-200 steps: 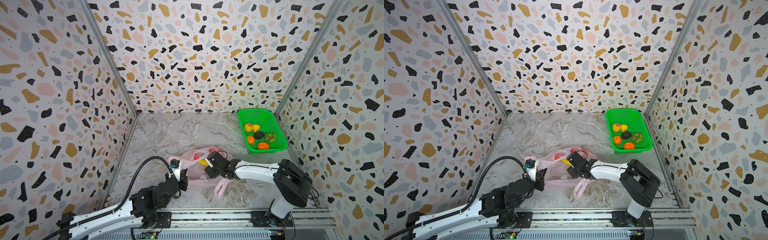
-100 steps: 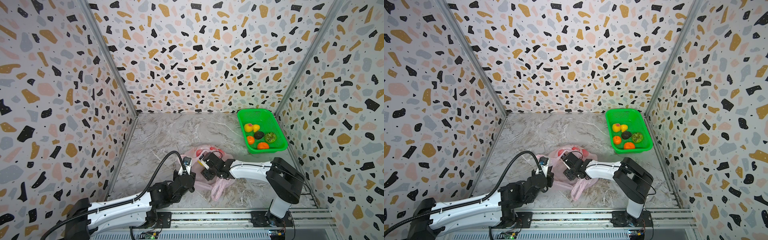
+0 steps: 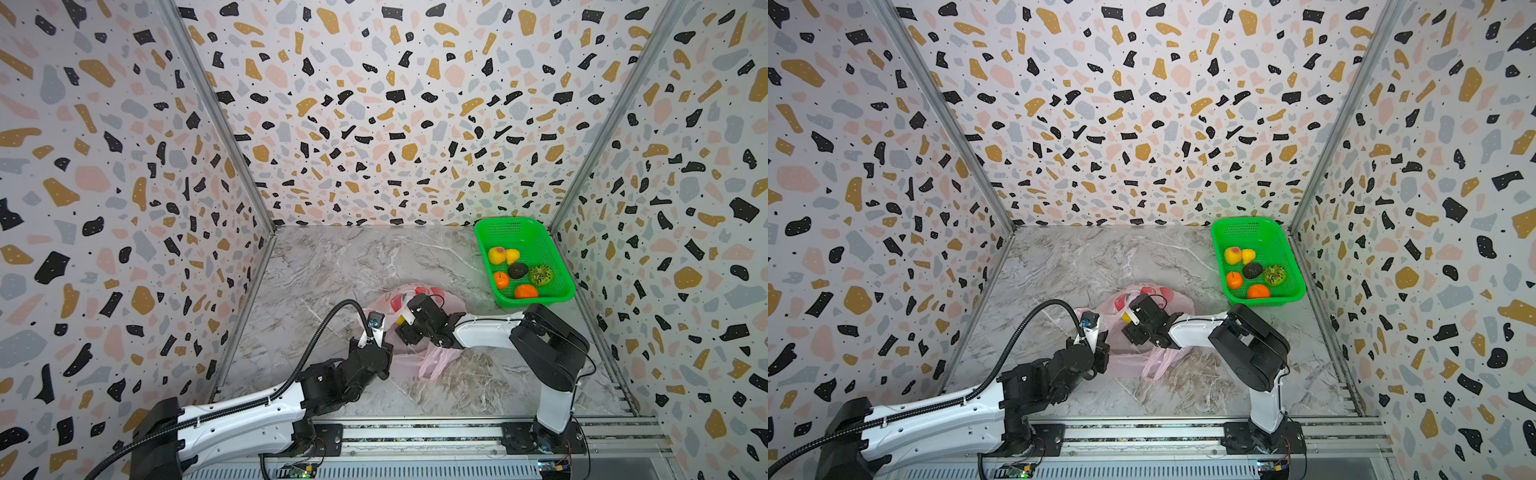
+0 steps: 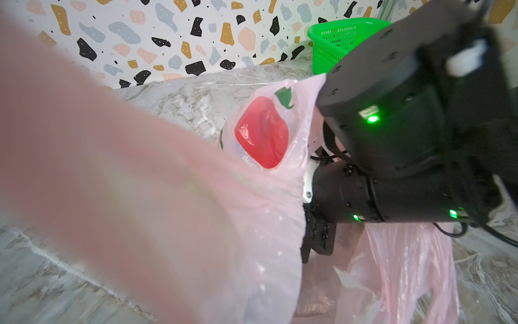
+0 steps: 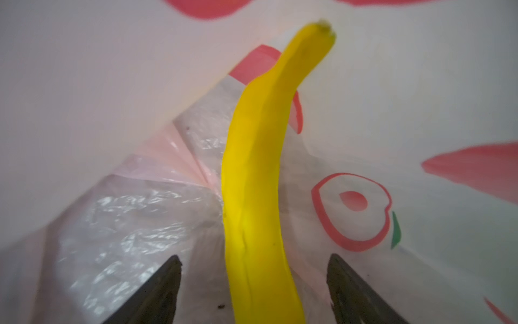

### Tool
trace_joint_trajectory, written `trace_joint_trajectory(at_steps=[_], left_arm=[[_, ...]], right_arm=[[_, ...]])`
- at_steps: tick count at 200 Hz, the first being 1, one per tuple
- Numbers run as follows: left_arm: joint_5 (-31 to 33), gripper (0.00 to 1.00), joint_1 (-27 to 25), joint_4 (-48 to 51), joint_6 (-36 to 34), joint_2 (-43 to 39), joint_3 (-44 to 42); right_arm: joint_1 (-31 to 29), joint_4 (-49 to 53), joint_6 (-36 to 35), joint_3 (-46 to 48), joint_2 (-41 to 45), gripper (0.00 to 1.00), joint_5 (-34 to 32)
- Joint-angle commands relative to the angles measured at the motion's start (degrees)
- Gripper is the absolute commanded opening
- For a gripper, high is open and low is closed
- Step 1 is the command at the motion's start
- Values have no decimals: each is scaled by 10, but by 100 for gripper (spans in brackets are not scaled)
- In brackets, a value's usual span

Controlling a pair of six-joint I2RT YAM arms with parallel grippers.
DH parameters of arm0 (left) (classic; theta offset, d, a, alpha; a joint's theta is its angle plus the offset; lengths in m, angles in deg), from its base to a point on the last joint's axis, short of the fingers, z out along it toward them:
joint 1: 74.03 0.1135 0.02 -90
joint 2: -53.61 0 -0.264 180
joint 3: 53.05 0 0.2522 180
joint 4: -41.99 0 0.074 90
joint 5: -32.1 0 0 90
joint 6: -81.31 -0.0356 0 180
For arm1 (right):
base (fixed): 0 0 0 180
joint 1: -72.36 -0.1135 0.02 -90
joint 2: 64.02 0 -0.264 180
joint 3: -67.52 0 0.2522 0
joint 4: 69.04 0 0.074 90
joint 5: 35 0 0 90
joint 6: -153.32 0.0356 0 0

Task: Untie the knot of the plastic bag and take out the fruit
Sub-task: 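Close the right gripper on the banana's lower end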

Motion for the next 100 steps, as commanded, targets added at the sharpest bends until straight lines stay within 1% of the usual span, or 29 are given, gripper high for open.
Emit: trace_joint_trajectory(at_steps=[1, 25, 30, 36, 50, 69, 91, 100], left_arm=[[-12, 0, 4, -19, -9, -8, 3], [-14, 0, 5, -20, -9, -11, -2], [-14, 0, 5, -19, -9, -11, -3], [-14, 0, 5, -19, -8, -12, -4], [-14, 0, 5, -19, -8, -15, -6], [-13, 0, 5, -17, -8, -17, -7], [-11, 0, 5, -16, -7, -17, -8], [-10, 0, 5, -16, -7, -18, -9]], right_arm=[[15, -3, -11, -32, -15, 80, 30], [17, 10, -15, -39, -25, 74, 35], [17, 11, -15, -38, -25, 70, 35], [17, 12, -15, -37, -24, 63, 36], [14, 17, -16, -34, -22, 55, 37], [10, 19, -17, -26, -15, 40, 30], [1, 20, -18, -16, -7, 30, 21], [-3, 20, -19, -11, -2, 27, 18]])
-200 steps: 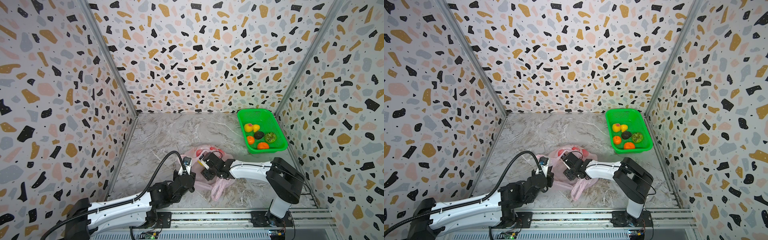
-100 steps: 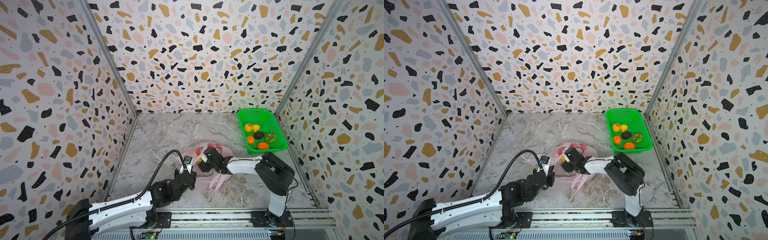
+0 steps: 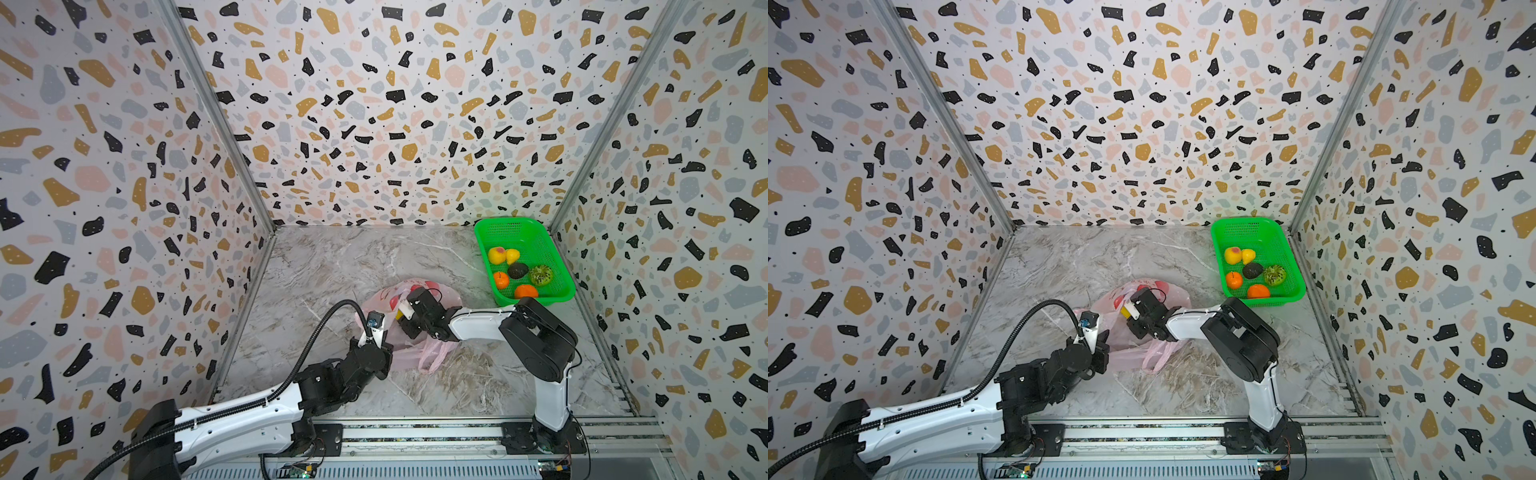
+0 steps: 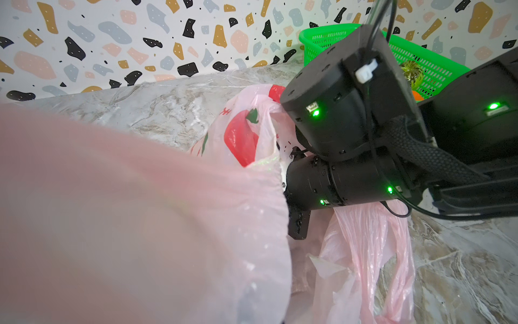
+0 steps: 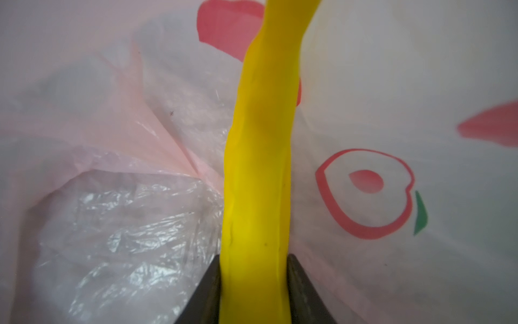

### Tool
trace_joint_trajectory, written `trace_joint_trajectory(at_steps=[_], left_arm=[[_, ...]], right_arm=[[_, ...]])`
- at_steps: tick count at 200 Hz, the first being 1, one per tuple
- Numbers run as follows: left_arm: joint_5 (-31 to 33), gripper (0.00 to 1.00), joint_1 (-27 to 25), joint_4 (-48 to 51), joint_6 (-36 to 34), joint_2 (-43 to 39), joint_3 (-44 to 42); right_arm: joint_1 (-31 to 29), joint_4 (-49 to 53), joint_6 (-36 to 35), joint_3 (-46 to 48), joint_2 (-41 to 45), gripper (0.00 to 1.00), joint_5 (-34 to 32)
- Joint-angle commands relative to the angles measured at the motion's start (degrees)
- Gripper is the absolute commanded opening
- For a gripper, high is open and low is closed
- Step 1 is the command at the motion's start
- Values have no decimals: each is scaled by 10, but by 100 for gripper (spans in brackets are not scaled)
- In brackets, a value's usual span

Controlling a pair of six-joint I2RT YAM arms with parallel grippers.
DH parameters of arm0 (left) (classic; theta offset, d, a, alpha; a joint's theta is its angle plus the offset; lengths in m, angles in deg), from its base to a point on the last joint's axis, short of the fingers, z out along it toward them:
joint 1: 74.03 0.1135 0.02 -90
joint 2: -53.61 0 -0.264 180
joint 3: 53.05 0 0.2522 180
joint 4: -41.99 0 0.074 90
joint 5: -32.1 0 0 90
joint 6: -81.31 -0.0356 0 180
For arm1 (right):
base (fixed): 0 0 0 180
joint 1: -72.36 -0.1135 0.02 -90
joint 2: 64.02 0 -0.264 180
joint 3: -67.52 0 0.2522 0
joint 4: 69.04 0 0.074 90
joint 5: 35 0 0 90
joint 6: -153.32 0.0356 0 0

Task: Untie the knot of the plastic bag and take out the fruit
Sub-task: 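Close the right gripper on the banana's lower end, then lift the banana out of the bag with the right gripper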

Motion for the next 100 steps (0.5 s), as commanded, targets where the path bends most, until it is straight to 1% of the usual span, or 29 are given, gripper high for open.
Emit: trace_joint_trajectory(at_steps=[1, 48, 100], left_arm=[[4, 0, 4, -13, -7, -7, -8], [25, 0, 4, -1, -1, -11, -5], [28, 0, 4, 7, 6, -13, -7]], right_arm=[[-10, 19, -4, 15, 25, 27, -11], [-33, 52, 2, 20, 73, 25, -26], [-37, 131, 52, 18, 135, 25, -47]])
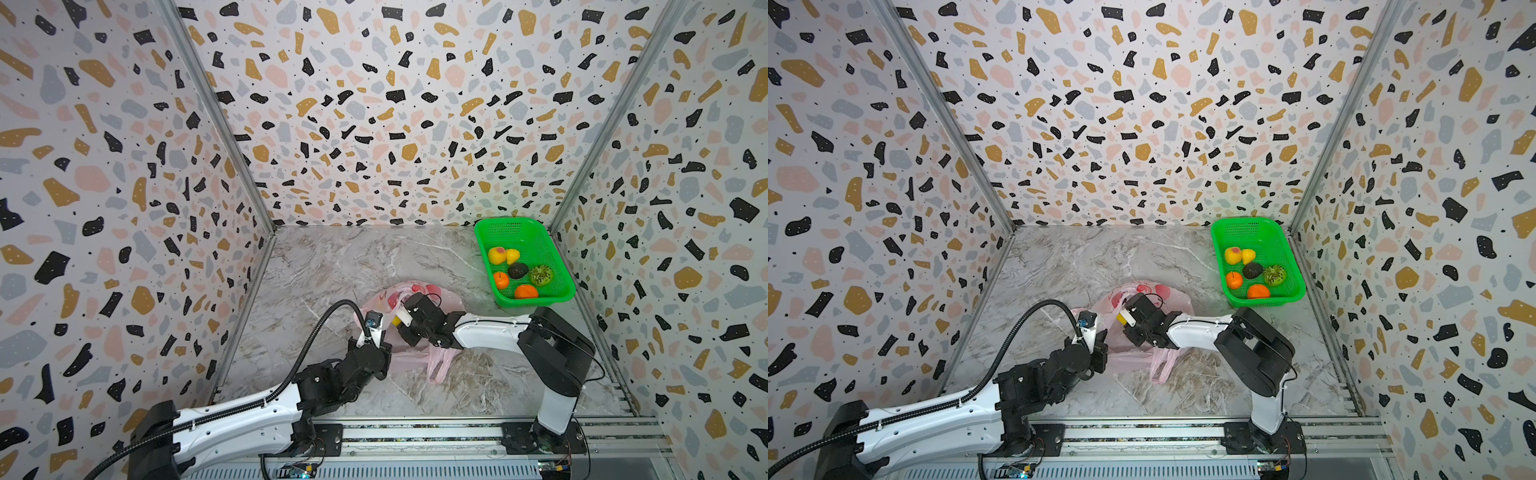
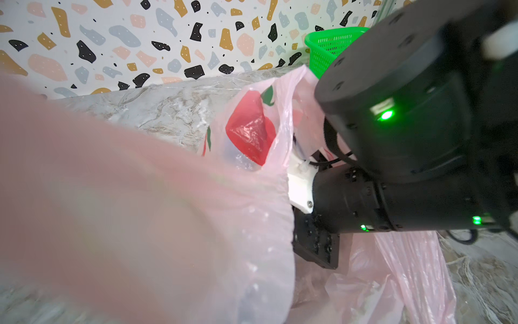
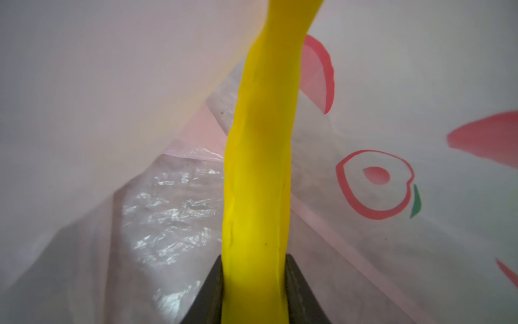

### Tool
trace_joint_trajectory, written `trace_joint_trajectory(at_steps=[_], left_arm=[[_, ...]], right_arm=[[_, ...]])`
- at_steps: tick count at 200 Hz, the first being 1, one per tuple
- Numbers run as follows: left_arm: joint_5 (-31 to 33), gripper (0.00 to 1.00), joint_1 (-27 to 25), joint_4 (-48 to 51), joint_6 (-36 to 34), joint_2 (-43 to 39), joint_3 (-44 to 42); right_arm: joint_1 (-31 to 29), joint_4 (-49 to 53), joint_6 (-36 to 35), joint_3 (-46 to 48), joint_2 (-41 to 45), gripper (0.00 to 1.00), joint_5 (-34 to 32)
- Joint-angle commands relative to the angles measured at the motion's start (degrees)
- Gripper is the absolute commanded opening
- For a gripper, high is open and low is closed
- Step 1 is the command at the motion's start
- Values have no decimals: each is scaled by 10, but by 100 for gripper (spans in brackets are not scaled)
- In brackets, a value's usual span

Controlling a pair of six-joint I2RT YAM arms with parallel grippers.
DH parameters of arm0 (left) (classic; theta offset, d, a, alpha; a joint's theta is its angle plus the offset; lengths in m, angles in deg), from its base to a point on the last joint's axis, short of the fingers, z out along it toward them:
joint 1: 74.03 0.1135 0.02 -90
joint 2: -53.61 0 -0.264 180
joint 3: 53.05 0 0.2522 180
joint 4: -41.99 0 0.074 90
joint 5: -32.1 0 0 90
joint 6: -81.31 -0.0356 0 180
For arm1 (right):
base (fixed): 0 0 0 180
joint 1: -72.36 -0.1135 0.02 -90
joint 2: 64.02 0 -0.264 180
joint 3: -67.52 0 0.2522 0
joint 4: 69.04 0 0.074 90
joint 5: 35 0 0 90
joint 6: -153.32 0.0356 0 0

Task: Untie the knot of the plastic bag and take out the fruit
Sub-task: 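Lift the banana out of the bag with the right gripper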

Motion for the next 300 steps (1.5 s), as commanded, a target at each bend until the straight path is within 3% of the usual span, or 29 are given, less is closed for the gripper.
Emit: trace_joint_trajectory(at_steps=[1, 109, 149, 195, 233, 300], left_arm=[[13, 0, 4, -2, 3, -7, -7], [69, 0, 4, 11, 8, -7, 3], [79, 0, 5, 16, 7, -9, 5], [79, 0, 5, 16, 3, -14, -2], [81, 0, 5, 16, 0, -20, -6], [77, 0, 5, 16, -8, -24, -6]], right_arm=[[1, 56, 32, 0, 43, 25, -19], [-39, 192, 88, 32, 146, 25, 34], [-82, 234, 105, 35, 197, 25, 7], [-86, 277, 128, 13, 266, 25, -25], [-78, 299, 126, -14, 318, 27, -35], [11, 278, 118, -47, 378, 27, -2]])
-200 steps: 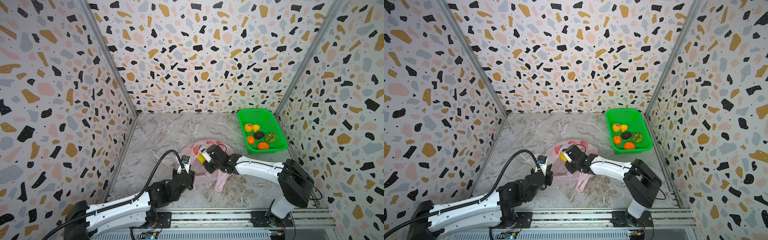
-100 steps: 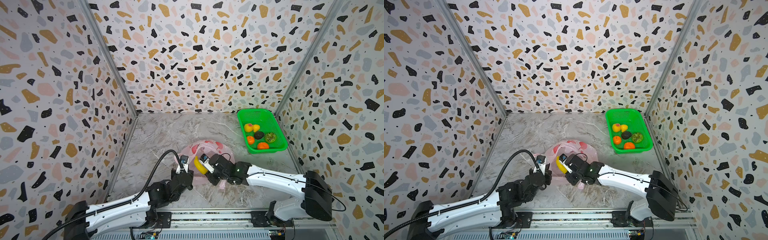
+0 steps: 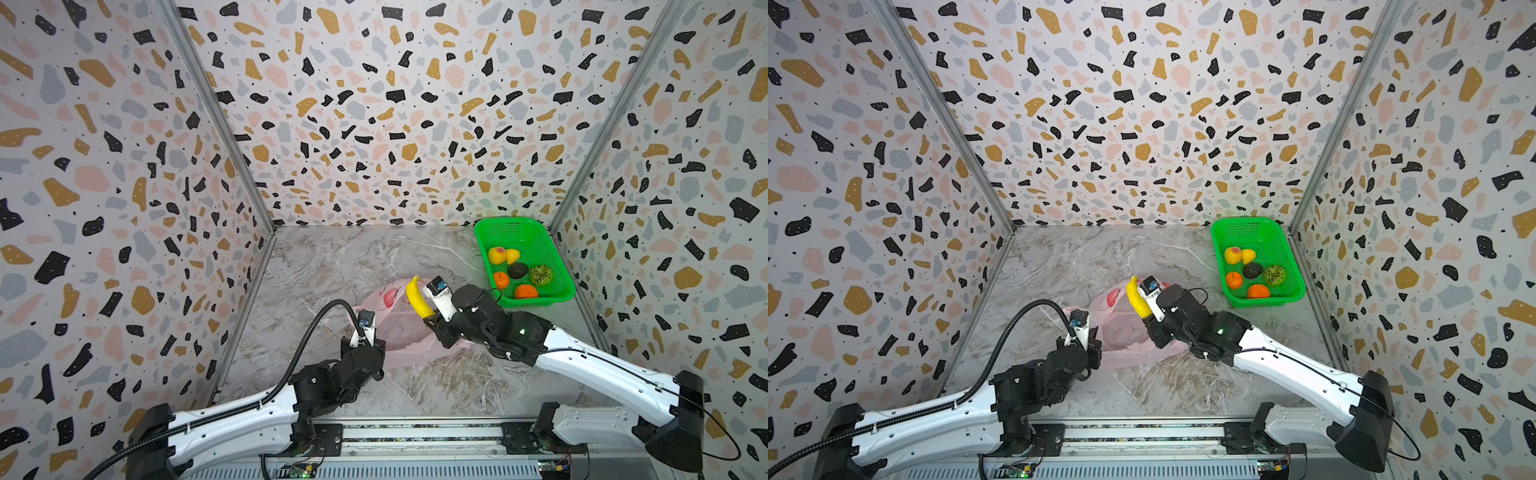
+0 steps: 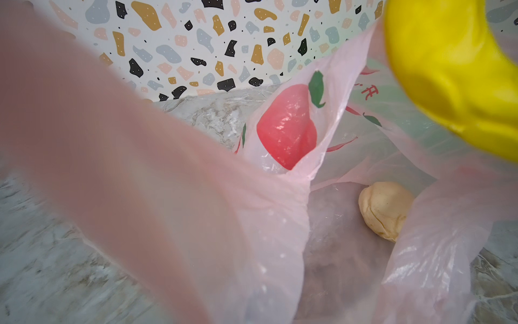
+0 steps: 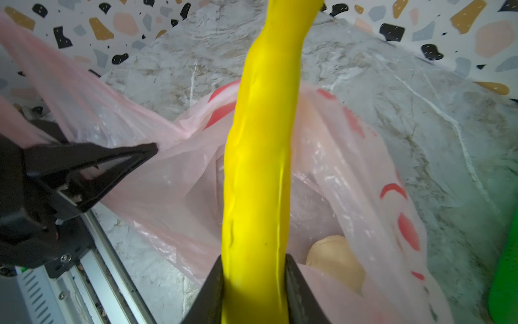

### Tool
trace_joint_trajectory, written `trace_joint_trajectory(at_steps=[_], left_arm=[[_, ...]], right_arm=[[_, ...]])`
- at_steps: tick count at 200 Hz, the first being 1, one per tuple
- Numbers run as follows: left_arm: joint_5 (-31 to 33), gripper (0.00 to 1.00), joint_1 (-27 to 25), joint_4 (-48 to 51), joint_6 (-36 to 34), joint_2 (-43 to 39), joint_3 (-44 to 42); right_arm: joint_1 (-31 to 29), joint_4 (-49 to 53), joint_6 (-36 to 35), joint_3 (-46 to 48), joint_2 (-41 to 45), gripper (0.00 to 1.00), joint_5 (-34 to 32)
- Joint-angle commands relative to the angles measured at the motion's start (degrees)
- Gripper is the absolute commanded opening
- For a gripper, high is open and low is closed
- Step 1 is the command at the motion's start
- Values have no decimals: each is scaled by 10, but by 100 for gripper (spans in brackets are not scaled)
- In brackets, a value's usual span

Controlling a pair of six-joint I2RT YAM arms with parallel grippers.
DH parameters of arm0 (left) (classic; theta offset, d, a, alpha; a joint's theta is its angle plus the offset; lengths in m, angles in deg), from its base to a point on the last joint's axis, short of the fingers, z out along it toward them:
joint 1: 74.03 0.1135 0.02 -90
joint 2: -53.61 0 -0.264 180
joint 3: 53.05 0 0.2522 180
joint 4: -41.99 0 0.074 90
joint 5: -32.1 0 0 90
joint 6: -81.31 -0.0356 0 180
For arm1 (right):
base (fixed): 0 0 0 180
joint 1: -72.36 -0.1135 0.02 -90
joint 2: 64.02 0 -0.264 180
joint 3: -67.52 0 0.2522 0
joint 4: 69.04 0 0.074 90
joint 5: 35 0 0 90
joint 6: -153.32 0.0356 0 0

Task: Untie the knot of the plastic bag and take out the fruit
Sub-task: 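Lift the banana out of the bag with the right gripper, then carry the banana to the green basket and lower it in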

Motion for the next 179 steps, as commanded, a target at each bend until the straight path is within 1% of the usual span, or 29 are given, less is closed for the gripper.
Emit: trace_joint_trajectory(at_steps=[1, 27, 51, 73, 88, 132, 161, 179], left_arm=[[7, 0, 3, -5, -10, -6, -6], [6, 0, 3, -5, -19, -5, -2], [2, 0, 3, -11, -27, 0, 4], [1, 0, 3, -7, -29, 6, 6], [0, 0, 3, -4, -27, 4, 5], [4, 0, 3, 3, -27, -9, 0], [10, 0, 3, 1, -33, -13, 8], [8, 0, 3, -9, -41, -11, 8]], right_arm=[[27, -6, -1, -24, 23, 27, 15], [67, -31, -3, -31, 27, 28, 56], [73, -57, 3, -30, 21, 28, 74], [78, -68, 1, -35, 18, 28, 61], [103, -66, 0, -39, 18, 28, 61], [205, -56, -28, -45, 15, 29, 66], [298, -57, -56, -39, -13, 29, 86], [362, -67, -67, -29, -46, 29, 98]])
